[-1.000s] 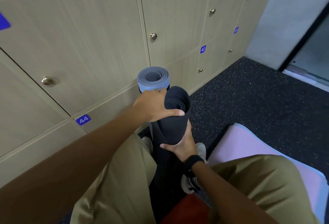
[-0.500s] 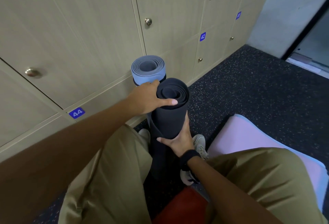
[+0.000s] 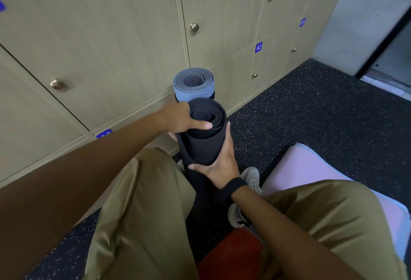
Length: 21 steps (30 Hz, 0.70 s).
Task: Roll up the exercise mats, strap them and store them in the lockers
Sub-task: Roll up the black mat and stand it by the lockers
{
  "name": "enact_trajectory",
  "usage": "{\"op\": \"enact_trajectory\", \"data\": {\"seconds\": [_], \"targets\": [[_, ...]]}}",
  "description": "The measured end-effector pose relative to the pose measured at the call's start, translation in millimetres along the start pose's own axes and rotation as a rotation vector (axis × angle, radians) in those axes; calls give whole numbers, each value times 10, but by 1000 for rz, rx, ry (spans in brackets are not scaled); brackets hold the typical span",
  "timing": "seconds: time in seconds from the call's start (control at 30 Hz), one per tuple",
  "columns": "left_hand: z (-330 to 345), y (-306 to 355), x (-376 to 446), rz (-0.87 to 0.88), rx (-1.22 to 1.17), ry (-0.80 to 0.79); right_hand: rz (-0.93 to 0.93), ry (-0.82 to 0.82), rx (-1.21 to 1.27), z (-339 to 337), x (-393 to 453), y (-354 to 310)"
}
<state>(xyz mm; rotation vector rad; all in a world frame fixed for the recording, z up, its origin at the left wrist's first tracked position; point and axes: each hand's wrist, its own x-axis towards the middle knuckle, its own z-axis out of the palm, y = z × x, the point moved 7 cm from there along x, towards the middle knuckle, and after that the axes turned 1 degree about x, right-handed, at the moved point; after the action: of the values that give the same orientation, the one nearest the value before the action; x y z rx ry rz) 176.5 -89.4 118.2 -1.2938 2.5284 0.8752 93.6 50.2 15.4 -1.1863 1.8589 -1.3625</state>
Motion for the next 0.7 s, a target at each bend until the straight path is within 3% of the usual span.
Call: {"op": "enact_trajectory", "data": {"seconds": [0.27, 0.47, 0.7], "targets": [[192, -140, -264, -127, -464, -177, -17, -103, 34, 176, -80, -173], [212, -192, -413, -173, -668, -236, -41, -56, 56, 4, -54, -145], [-59, -313, -311, 43, -296, -76, 14, -56, 74, 51, -62, -81]]}}
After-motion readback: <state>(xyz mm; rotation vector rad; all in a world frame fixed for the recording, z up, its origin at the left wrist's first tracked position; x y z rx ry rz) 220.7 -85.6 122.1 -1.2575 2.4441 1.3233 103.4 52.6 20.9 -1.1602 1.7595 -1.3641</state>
